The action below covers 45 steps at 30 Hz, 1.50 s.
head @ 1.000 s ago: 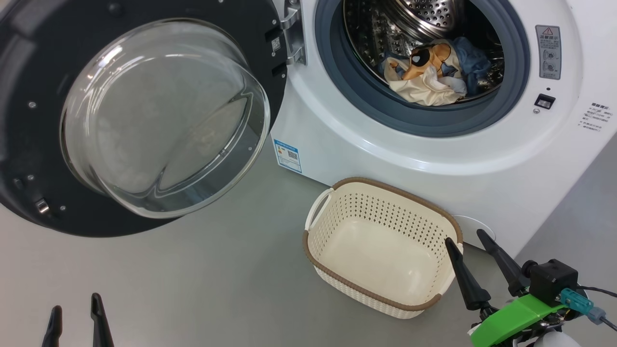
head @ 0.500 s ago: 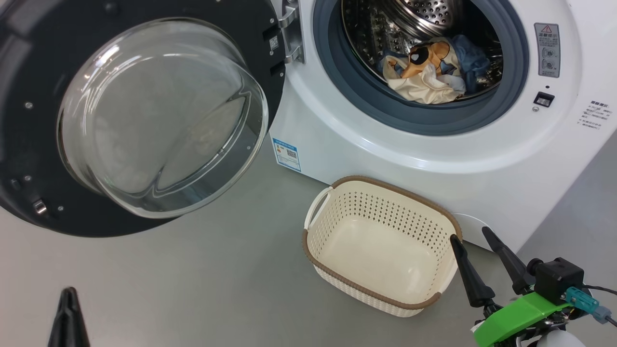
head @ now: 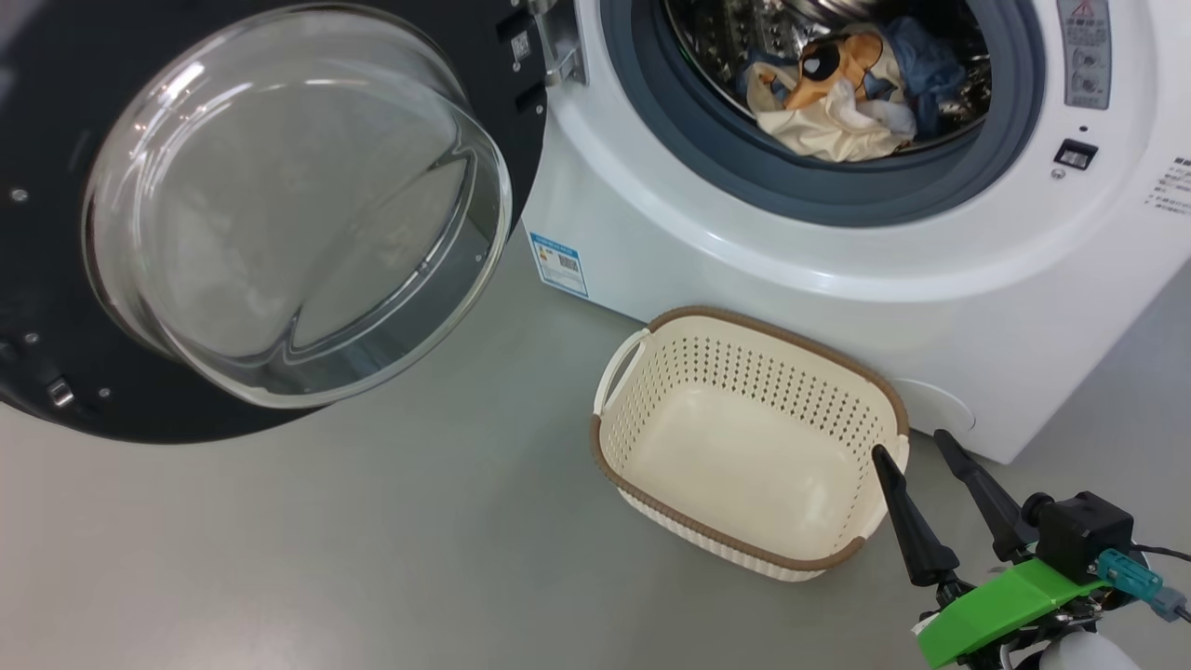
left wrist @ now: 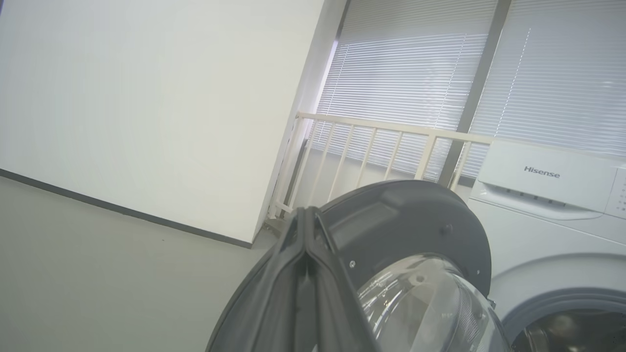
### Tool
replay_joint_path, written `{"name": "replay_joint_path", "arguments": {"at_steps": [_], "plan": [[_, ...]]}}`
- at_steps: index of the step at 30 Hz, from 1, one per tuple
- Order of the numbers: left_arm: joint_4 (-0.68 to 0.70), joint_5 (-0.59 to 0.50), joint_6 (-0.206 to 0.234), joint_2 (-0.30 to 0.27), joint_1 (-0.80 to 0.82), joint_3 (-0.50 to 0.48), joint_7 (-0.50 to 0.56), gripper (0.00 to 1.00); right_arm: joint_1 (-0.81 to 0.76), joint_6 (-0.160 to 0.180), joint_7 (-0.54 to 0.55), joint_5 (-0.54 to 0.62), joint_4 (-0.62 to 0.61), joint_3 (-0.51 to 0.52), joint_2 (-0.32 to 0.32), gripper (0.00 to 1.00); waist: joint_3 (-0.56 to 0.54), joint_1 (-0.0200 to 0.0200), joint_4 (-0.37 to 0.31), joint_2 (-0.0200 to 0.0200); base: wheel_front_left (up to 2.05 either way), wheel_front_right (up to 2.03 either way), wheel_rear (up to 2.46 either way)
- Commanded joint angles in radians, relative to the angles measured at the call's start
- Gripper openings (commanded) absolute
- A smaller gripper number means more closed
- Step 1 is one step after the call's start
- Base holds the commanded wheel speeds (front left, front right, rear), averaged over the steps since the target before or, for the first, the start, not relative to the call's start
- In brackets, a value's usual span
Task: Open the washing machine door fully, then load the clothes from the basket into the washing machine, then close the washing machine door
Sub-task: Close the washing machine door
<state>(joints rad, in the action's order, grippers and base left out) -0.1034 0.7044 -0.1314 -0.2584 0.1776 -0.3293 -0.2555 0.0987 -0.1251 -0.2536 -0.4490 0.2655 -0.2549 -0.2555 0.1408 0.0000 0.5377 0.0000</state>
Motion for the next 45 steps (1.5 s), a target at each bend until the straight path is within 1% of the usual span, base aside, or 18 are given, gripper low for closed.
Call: {"name": "replay_joint_path", "arguments": {"at_steps": [1, 2, 5, 8, 12, 15, 17, 21, 25, 37, 45], "plan": [[-0.012, 0.072, 0.001, -0.100, 0.085, -0.054, -0.006, 0.00, 0.031, -0.006, -0.008, 0.004, -0.029, -0.014, -0.016, 1.00, 0.027, 0.0000, 0.002, 0.0000, 0.00, 0.00, 0.00], [-0.079, 0.167, 0.001, -0.164, 0.146, -0.060, -0.006, 0.00, 0.036, -0.006, -0.008, 0.008, -0.031, -0.013, -0.019, 1.00, 0.044, 0.0000, 0.002, 0.0000, 0.00, 0.00, 0.00], [-0.200, 0.334, 0.001, -0.239, 0.242, -0.050, 0.024, 0.00, 0.042, -0.006, -0.008, 0.014, -0.035, -0.011, -0.022, 1.00, 0.063, 0.0000, 0.002, 0.0000, 0.00, 0.00, 0.00], [-0.312, 0.490, 0.001, -0.306, 0.325, -0.029, 0.104, 0.00, 0.042, -0.006, -0.008, 0.019, -0.041, -0.012, -0.023, 1.00, 0.076, 0.0000, -0.001, 0.0000, 0.00, 0.00, 0.00], [-0.420, 0.622, 0.001, -0.392, 0.391, -0.015, 0.191, 0.00, 0.052, -0.006, -0.008, 0.024, -0.042, -0.037, -0.029, 1.00, 0.099, 0.0000, -0.019, 0.0000, 0.00, 0.00, 0.00], [-0.504, 0.695, 0.001, -0.425, 0.420, -0.003, 0.264, 0.00, 0.064, -0.006, -0.008, 0.025, -0.040, -0.059, -0.034, 1.00, 0.117, 0.0000, -0.027, 0.0000, 0.00, 0.00, 0.00], [-0.546, 0.723, 0.001, -0.448, 0.431, 0.009, 0.313, 0.00, 0.068, -0.006, -0.008, 0.024, -0.039, -0.072, -0.037, 1.00, 0.127, 0.0000, -0.033, 0.0000, 0.00, 0.00, 0.00], [-0.608, 0.767, 0.001, -0.469, 0.454, 0.026, 0.385, 0.00, 0.078, -0.006, -0.008, 0.023, -0.040, -0.091, -0.048, 1.00, 0.150, 0.0000, -0.040, 0.0000, 0.00, 0.00, 0.00], [-0.627, 0.781, 0.001, -0.477, 0.472, 0.048, 0.417, 0.00, 0.080, -0.006, -0.008, 0.022, -0.043, -0.101, -0.058, 1.00, 0.166, 0.0000, -0.043, 0.0000, 0.00, 0.00, 0.00], [-0.634, 0.791, 0.001, -0.468, 0.502, 0.100, 0.427, 0.00, 0.099, -0.006, -0.008, 0.027, -0.061, -0.114, -0.081, 1.00, 0.213, 0.0000, -0.059, 0.0000, 0.00, 0.00, 0.00], [-0.627, 0.811, 0.001, -0.470, 0.496, 0.108, 0.428, 0.00, 0.104, -0.006, -0.008, 0.030, -0.067, -0.112, -0.087, 1.00, 0.233, 0.0000, -0.070, 0.0000, 0.00, 0.00, 0.00]]}}
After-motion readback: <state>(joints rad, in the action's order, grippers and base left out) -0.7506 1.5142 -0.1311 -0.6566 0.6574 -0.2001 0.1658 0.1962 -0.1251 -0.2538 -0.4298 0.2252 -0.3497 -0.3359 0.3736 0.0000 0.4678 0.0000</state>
